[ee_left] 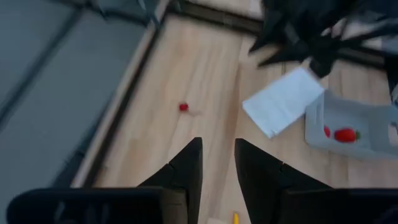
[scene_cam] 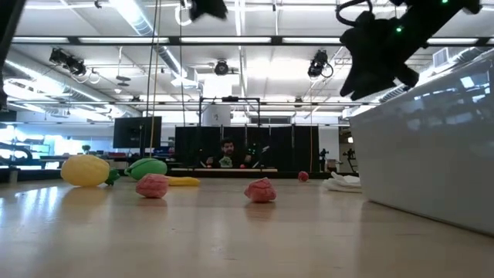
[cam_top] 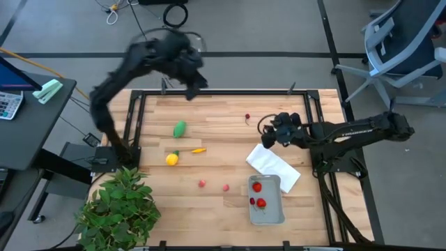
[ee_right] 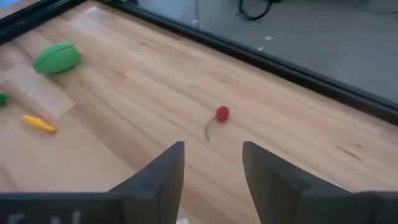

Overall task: Pick and placing Produce into tupperware
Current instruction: Put the red cherry into the gray bin

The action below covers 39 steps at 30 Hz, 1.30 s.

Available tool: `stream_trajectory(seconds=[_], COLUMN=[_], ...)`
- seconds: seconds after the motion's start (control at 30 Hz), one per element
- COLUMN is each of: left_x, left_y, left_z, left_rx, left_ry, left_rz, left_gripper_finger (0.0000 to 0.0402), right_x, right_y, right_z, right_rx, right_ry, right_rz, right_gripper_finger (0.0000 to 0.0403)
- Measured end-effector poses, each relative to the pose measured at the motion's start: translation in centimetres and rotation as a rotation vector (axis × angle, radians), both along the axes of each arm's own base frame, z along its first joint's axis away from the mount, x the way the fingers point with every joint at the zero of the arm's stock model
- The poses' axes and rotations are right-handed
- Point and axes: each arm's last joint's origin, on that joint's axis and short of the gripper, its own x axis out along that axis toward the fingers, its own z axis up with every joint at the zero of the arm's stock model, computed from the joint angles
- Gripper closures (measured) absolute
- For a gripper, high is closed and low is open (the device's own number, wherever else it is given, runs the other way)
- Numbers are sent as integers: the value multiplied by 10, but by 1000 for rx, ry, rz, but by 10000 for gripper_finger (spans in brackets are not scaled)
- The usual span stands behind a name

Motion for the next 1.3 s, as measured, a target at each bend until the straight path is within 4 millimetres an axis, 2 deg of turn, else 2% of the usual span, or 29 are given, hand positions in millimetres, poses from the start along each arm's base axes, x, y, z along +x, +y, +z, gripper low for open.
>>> stream_trajectory(seconds=[0.1,0.2,0.3,0.43,0.67,0.83,1.17,1.3], left_x=[-28,-47,-62,-74,-77,-77,-76,-76], left_y=[-13,-24,-33,-40,-42,-42,-41,-41], left_z=[27,48,62,71,73,72,72,72], left_rx=[76,139,188,217,223,281,314,316], left_ry=[-106,-204,-282,-320,-327,-311,-301,-299], left_rz=[6,13,16,24,27,-9,-19,-15], left_gripper_finger=[306,308,307,306,306,309,312,308], right_x=[7,16,28,43,63,64,79,85], right_y=[-14,-31,-48,-69,-97,-108,-125,-128], right_z=[-3,-13,-25,-44,-77,-96,-97,-107], right_rx=[57,119,161,202,252,243,185,202], right_ry=[-11,-9,-15,-34,-64,4,49,111], right_rz=[6,-16,-38,-50,-26,-47,-36,-31], right_gripper_finger=[231,231,231,233,233,233,233,233])
